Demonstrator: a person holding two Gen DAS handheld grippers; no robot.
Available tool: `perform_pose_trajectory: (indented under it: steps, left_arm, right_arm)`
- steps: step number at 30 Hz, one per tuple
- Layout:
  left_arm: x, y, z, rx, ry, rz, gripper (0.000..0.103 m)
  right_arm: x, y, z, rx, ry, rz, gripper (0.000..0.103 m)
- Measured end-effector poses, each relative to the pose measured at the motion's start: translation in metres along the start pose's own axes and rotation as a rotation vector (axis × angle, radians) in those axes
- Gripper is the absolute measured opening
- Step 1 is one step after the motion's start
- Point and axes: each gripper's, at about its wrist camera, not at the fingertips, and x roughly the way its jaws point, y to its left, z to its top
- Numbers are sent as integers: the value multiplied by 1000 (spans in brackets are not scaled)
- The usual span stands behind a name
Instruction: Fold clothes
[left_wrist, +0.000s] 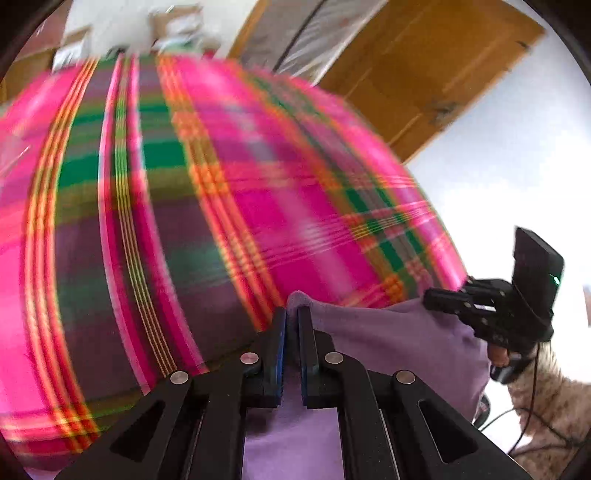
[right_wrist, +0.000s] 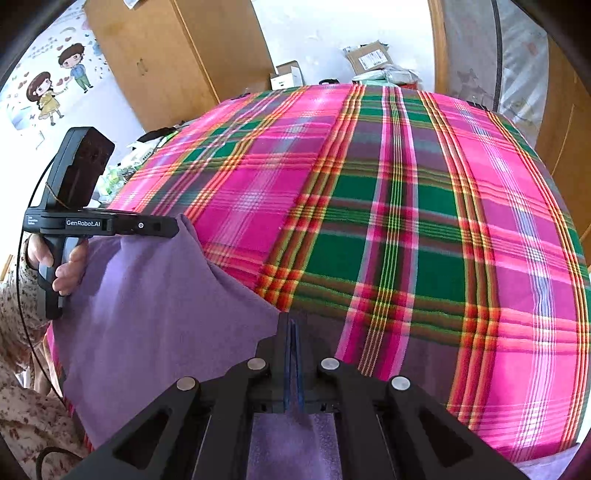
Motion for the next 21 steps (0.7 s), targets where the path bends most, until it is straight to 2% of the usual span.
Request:
perform_pose_trajectory:
  steps: [4,6,10,11,13,17,21]
  left_arm:
    - [2,0,1,-2,3,-5,7]
    - [1,-1,0,3,7,8,8]
    - [0,-6,-1,6,6,28,11]
    - [0,-7,-2,2,6,29,14]
    - [-7,-5,-3,-6,-8,38,16]
    - [-22,0,-4,-38,-42,54,16]
    - [-35,4,-12,-66,-60,53,16]
  right_arm:
    - [1,1,0,6,3,-10,2]
    - [-8,-2,0,28,-29,-35,3]
    - [-44,-33,-10,161,-124,-92,9]
    - [-54,-43,-15,197,-141,-121,11]
    - [-76,-62,-31,269,-171,-211,25]
    - [-114,-92,-65,389,-210,-375,28]
    - [-138,-122,-106,507,-213,-520,35]
